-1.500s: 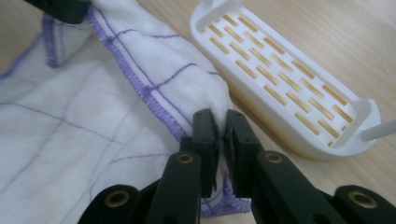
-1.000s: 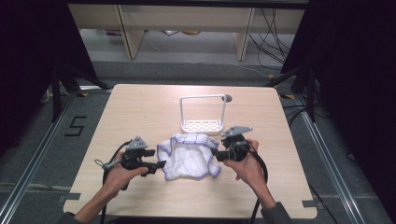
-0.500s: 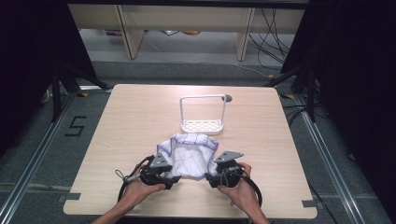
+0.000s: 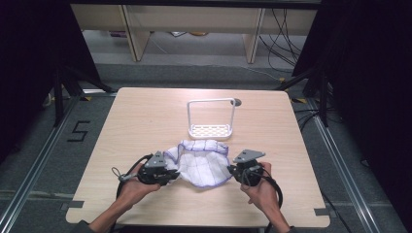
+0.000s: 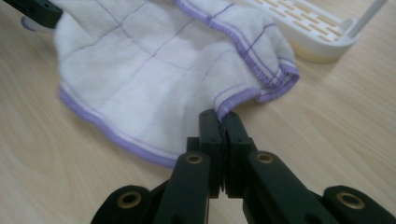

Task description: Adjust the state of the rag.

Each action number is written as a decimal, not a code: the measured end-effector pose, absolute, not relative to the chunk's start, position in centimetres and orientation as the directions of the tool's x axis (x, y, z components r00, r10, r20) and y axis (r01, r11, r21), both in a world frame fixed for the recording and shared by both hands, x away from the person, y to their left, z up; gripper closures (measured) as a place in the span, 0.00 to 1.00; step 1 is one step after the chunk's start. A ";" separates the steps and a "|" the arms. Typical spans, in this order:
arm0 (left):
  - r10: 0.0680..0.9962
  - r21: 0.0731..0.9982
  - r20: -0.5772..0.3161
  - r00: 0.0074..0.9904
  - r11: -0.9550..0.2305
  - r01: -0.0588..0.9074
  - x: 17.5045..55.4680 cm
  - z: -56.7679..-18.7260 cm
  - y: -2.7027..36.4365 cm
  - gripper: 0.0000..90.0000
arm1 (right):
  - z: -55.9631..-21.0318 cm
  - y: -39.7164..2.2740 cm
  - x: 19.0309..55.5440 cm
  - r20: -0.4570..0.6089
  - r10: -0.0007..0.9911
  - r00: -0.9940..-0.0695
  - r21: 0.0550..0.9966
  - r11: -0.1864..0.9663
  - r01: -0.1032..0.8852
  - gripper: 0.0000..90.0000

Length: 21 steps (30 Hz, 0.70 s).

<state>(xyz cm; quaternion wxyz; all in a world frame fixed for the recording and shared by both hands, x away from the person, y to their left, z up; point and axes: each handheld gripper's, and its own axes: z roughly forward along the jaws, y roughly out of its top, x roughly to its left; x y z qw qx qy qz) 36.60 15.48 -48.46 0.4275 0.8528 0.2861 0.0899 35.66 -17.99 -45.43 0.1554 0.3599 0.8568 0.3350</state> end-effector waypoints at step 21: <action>0.548 0.762 -0.211 0.810 -0.427 0.488 32.6 -48.0 18.6 0.52 | -45.2 -20.6 29.9 0.048 0.726 -0.686 0.671 0.485 0.560 0.63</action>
